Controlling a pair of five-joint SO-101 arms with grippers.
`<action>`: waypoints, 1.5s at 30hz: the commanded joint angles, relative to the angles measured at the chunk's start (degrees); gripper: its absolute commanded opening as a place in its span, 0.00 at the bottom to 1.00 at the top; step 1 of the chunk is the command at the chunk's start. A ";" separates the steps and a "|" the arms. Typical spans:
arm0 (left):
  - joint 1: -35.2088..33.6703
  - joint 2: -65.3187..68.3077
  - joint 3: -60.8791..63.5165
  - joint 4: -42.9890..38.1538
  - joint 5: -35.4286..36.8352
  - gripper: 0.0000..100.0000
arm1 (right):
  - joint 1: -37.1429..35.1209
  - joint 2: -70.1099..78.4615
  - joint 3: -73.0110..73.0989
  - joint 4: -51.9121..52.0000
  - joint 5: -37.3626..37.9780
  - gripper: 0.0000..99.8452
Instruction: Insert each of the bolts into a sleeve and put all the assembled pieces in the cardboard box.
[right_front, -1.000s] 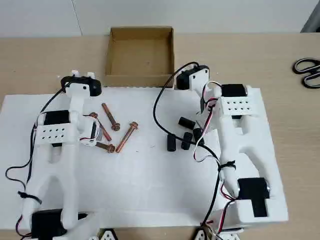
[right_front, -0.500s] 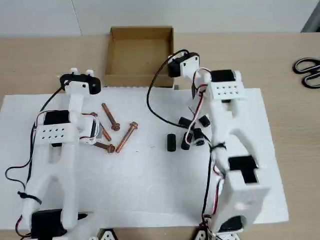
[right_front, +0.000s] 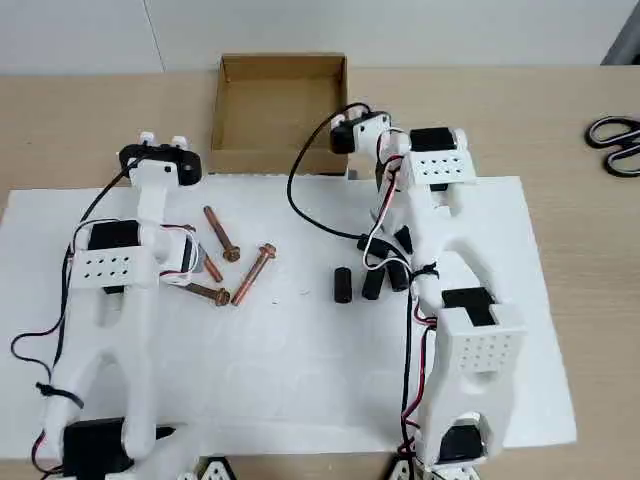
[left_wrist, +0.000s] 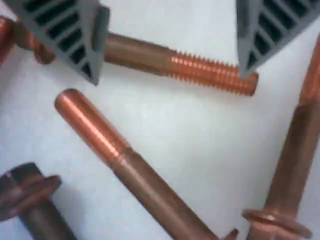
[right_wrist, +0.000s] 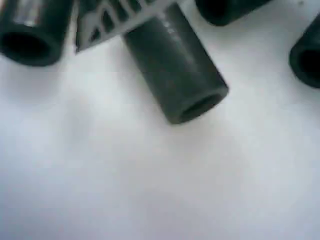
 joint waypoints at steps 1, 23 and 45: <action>-0.09 -0.18 -0.48 -0.97 0.26 0.17 | -0.22 -0.66 -2.46 2.68 -0.53 0.17; -0.26 -0.18 -0.48 0.26 0.26 0.17 | 1.19 6.29 -2.46 3.47 -0.09 0.17; 1.58 -0.53 -4.18 6.68 0.26 0.17 | 4.79 -6.29 -10.55 15.43 -4.22 0.01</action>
